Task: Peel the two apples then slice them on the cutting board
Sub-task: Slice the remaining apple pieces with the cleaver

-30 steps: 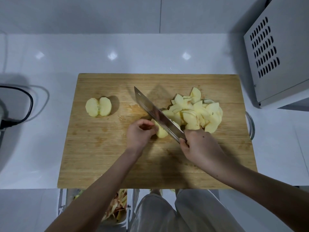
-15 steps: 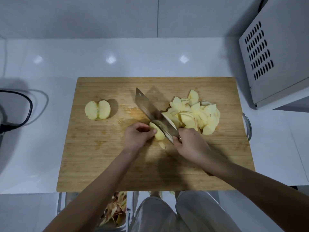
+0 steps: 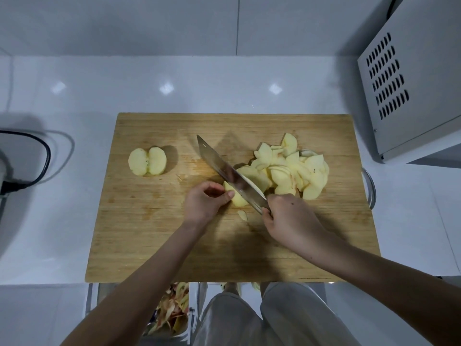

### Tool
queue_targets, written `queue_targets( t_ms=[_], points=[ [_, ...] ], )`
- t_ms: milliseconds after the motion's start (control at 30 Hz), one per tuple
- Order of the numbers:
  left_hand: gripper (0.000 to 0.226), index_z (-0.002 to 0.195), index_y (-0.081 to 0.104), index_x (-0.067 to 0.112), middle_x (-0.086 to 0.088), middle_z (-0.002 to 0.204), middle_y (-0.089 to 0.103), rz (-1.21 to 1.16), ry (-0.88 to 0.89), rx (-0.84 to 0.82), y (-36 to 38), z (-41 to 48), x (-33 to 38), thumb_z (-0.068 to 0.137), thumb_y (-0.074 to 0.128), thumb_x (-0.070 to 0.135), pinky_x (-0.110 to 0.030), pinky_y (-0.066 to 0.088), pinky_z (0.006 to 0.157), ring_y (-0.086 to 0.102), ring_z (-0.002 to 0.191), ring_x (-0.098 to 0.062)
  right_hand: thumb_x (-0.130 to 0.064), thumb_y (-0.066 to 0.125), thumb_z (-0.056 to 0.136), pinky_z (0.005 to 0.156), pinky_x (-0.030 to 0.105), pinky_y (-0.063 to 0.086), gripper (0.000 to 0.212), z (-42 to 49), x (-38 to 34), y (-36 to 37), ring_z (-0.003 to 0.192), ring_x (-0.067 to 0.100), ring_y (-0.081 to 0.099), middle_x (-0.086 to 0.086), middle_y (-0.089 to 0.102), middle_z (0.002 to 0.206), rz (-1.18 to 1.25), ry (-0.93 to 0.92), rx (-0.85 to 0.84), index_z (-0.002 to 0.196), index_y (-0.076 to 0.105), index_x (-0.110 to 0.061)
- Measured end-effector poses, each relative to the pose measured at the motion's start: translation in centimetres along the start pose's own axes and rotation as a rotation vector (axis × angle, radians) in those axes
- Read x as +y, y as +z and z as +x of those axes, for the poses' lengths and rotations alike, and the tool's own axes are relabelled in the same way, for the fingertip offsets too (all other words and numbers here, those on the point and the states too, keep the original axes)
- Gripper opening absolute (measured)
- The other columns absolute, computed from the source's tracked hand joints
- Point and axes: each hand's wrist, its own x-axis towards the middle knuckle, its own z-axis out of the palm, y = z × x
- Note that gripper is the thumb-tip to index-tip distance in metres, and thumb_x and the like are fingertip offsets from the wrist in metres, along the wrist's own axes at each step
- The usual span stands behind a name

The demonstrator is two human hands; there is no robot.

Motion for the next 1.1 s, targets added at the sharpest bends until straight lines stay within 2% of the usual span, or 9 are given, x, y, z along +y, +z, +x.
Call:
queue_targets(
  t_ms=[100,167,333,500,667,833,967,1100],
  points=[
    [0.020,0.083,0.069,0.017,-0.002,0.088,0.071,0.009,0.019,0.012,0.2,-0.1,0.1,0.070,0.082,0.023,-0.037,0.055,0.085,0.066,0.087,-0.018,-0.023,0.046,0.096,0.054,0.017,0.037,0.018,1.0,-0.8,0.9,0.063,0.007,0.048,-0.008,0.046,0.071,0.009,0.027,-0.033,0.100,0.061,-0.013],
    [0.021,0.085,0.070,0.015,-0.002,0.088,0.070,0.025,0.035,0.025,0.2,-0.1,0.1,0.071,0.082,0.024,-0.033,0.054,0.085,0.066,0.088,-0.017,-0.022,0.046,0.096,0.058,0.019,0.039,0.018,1.8,-1.0,1.4,0.066,0.009,0.051,-0.007,0.048,0.073,0.034,0.031,-0.041,0.097,0.062,-0.012],
    [0.022,0.084,0.070,0.017,0.003,0.086,0.069,0.062,0.055,0.024,0.1,0.0,-0.3,0.070,0.082,0.028,-0.028,0.053,0.080,0.064,0.085,-0.012,-0.025,0.044,0.097,0.047,0.015,0.029,0.019,1.6,-0.4,0.8,0.057,0.004,0.044,-0.009,0.046,0.067,0.093,0.063,-0.025,0.088,0.058,-0.015],
    [0.017,0.080,0.067,0.018,0.011,0.080,0.063,0.067,0.074,0.019,0.0,-0.2,-0.5,0.072,0.079,0.028,-0.016,0.045,0.069,0.057,0.079,-0.006,-0.026,0.043,0.097,0.049,0.017,0.037,0.020,-0.2,-0.2,-0.3,0.056,0.006,0.046,-0.009,0.045,0.064,0.049,0.013,0.030,0.089,0.057,-0.014],
    [0.015,0.076,0.066,0.020,0.011,0.082,0.064,0.025,0.061,0.001,0.1,-0.2,-0.5,0.073,0.079,0.025,-0.016,0.046,0.070,0.058,0.081,-0.006,-0.025,0.041,0.098,0.046,0.011,0.029,0.024,-0.3,-0.3,-0.5,0.055,0.004,0.041,-0.009,0.045,0.069,-0.009,-0.008,0.032,0.101,0.059,-0.012],
    [0.013,0.074,0.066,0.023,0.010,0.079,0.066,0.053,0.096,-0.005,0.0,-0.1,-0.8,0.073,0.079,0.026,-0.019,0.049,0.073,0.060,0.079,-0.007,-0.025,0.042,0.097,0.045,0.012,0.025,0.021,0.4,-0.2,-0.1,0.052,-0.001,0.037,-0.013,0.037,0.063,-0.002,0.011,-0.005,0.096,0.059,-0.014],
    [0.011,0.074,0.070,0.016,0.010,0.074,0.067,0.011,0.097,-0.001,0.1,0.0,-1.0,0.073,0.080,0.022,-0.007,0.046,0.067,0.060,0.071,0.001,-0.026,0.043,0.097,0.046,0.012,0.024,0.020,0.8,0.0,1.7,0.054,-0.001,0.038,-0.014,0.038,0.065,0.013,0.059,-0.033,0.100,0.059,-0.015],
    [0.010,0.074,0.071,0.017,0.007,0.074,0.068,0.007,0.110,0.000,0.1,0.1,-1.1,0.074,0.079,0.022,-0.016,0.049,0.070,0.061,0.071,-0.004,-0.027,0.042,0.098,0.046,0.013,0.027,0.020,1.0,0.2,1.9,0.057,0.001,0.042,-0.012,0.042,0.067,0.049,0.081,-0.038,0.096,0.058,-0.016]
  ],
)
